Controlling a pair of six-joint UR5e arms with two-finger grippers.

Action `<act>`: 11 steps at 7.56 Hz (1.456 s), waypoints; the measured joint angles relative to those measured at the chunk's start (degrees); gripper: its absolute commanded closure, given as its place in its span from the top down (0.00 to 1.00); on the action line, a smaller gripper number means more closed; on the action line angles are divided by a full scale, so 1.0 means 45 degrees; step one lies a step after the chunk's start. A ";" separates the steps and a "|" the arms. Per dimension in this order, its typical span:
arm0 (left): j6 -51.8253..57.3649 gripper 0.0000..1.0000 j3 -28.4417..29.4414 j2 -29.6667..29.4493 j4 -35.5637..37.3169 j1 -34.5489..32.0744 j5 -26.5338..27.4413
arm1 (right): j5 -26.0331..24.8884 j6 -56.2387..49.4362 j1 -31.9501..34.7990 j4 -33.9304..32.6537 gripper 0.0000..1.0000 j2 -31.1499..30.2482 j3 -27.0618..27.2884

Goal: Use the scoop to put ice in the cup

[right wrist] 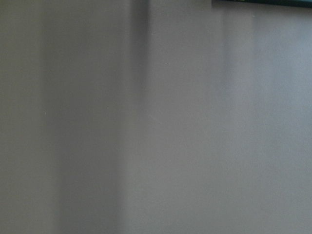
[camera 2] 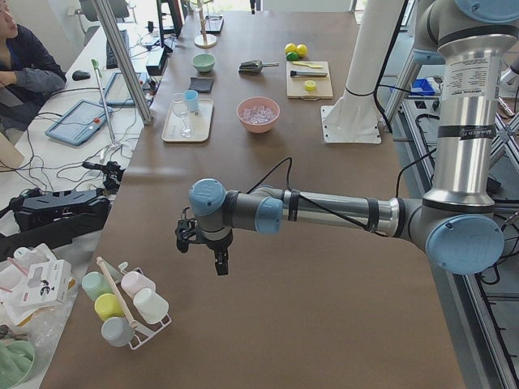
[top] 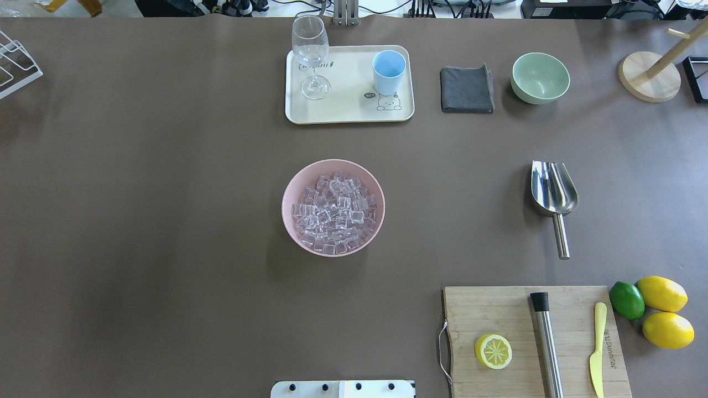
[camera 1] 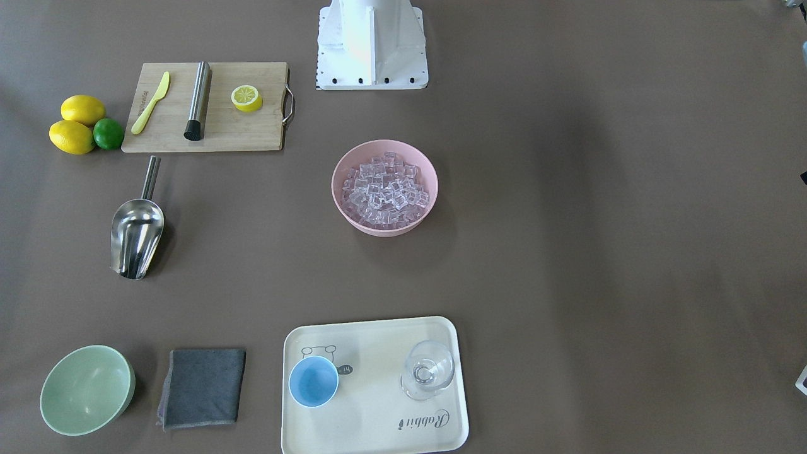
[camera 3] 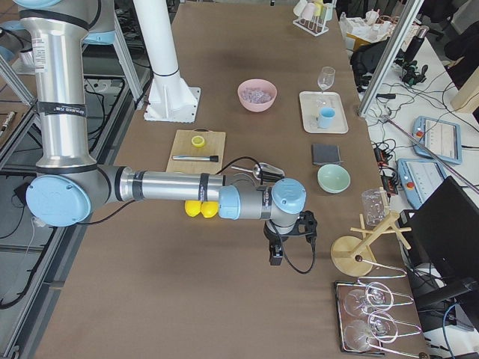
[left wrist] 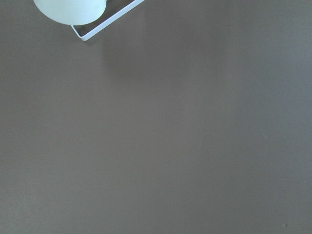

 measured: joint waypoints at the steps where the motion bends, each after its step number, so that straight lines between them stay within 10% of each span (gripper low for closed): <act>1: -0.0049 0.98 -0.0005 0.0011 0.0025 -0.0014 -0.0012 | 0.0000 0.0001 0.0004 -0.0001 1.00 0.0000 -0.0016; 11: -0.0017 0.98 -0.0262 -0.0219 0.0560 0.0847 0.0032 | 0.0261 0.0849 -0.0137 0.0003 1.00 0.0018 0.0116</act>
